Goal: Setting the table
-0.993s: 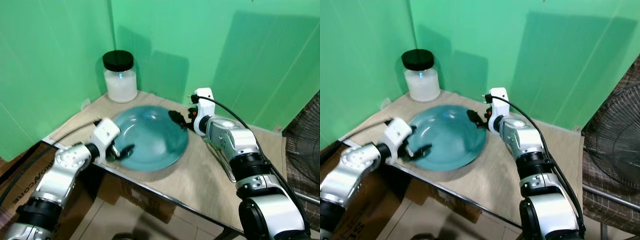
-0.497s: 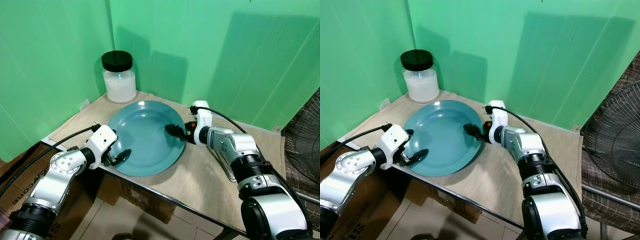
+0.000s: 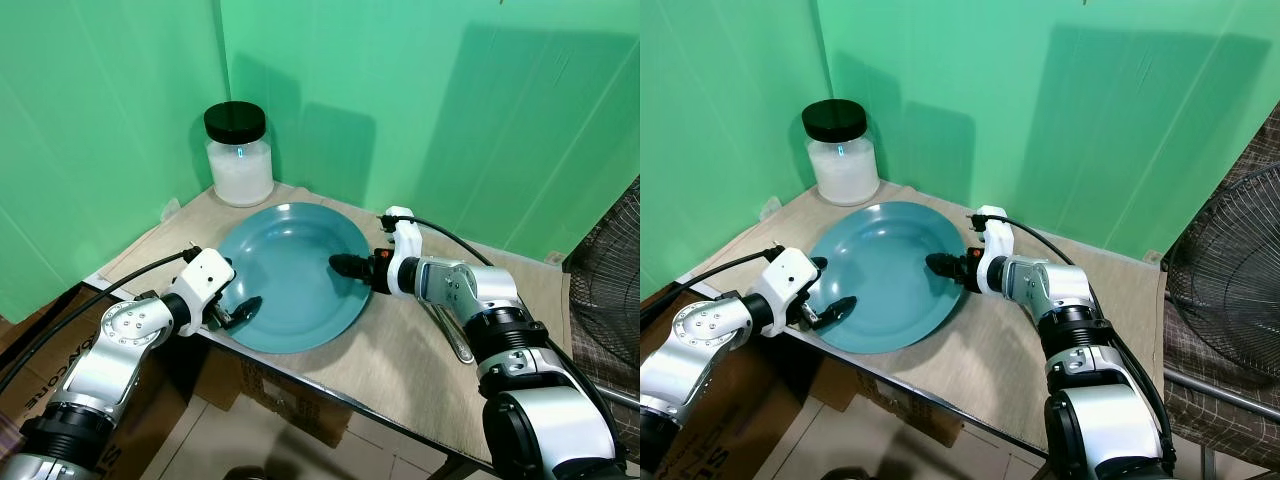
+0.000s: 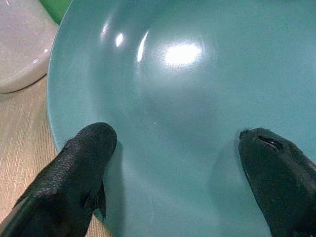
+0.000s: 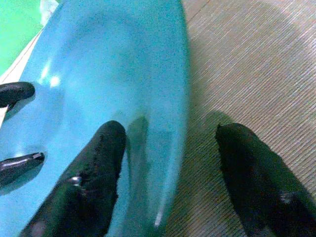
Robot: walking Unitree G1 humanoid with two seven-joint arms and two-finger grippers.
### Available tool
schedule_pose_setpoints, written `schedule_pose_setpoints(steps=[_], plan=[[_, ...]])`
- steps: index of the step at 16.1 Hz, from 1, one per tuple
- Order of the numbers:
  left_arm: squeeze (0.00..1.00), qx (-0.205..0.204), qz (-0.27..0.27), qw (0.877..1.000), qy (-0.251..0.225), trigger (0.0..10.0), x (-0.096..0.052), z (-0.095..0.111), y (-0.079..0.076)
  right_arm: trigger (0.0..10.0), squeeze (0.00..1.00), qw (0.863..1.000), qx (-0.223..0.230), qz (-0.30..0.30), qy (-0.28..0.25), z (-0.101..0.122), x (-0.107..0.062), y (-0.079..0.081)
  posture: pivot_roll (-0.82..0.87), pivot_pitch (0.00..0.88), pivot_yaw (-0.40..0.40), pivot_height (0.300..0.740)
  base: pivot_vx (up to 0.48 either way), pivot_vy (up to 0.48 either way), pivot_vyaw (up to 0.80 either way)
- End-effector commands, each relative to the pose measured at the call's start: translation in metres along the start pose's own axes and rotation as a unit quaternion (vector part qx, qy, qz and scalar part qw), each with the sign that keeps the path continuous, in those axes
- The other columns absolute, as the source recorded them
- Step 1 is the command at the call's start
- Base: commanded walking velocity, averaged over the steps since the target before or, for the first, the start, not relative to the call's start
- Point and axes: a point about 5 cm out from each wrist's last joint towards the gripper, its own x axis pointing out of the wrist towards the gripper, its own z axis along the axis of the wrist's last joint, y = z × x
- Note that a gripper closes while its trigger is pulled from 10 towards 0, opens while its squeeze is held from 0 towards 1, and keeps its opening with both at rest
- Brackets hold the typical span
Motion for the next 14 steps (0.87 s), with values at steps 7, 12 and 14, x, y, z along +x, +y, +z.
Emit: schedule_pose_setpoints(steps=[7,12,14], plan=[[0.00,0.013,0.034,0.999,0.033,10.0,-0.001,-0.011,0.010,0.0,0.00,1.000,-0.001,0.011,-0.006,0.006,-0.004,0.003,0.16,0.000,-0.018,0.740,0.000,0.000,0.00],[0.00,0.035,0.094,0.995,0.017,10.0,-0.003,-0.004,0.026,0.0,0.00,1.000,0.004,0.020,-0.005,0.007,-0.003,0.006,0.16,0.000,-0.021,0.740,0.000,0.000,0.00],[0.00,0.042,0.132,0.990,-0.011,10.0,-0.006,0.006,0.037,0.0,0.00,1.000,0.009,0.017,0.002,0.003,-0.003,0.006,0.17,0.000,-0.023,0.740,0.000,0.000,0.00]])
